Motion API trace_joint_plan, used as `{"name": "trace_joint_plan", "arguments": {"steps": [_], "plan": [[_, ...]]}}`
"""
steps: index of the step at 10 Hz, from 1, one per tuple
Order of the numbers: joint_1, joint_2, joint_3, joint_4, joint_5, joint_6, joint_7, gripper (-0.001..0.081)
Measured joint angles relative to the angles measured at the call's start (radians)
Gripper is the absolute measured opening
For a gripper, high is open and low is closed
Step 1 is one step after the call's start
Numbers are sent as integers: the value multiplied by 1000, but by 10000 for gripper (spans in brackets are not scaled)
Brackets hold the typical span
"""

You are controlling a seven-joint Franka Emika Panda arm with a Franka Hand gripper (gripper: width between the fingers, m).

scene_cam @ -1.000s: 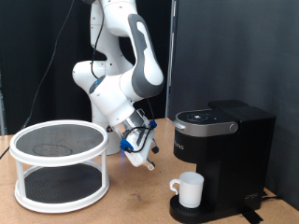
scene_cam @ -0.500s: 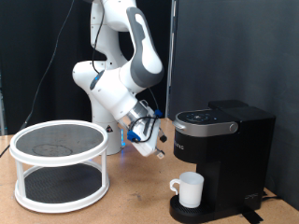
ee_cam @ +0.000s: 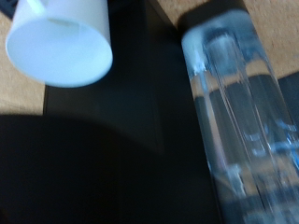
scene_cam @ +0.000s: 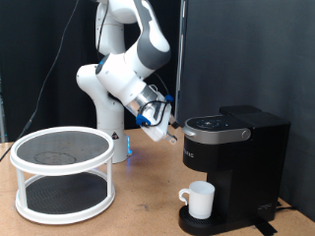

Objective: Make a cup of coffee with the keurig machine

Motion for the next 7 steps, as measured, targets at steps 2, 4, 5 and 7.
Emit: {"name": "trace_joint_plan", "arguments": {"steps": [2,4,5,7], "plan": [[0,-77,-11,-1,3,-53,23,734],[0,-150,-29,2,3,-123,49,734],[0,-183,-36,4,3,-154,61,734],[0,-248,-51,10,3,-209,92,734]]}}
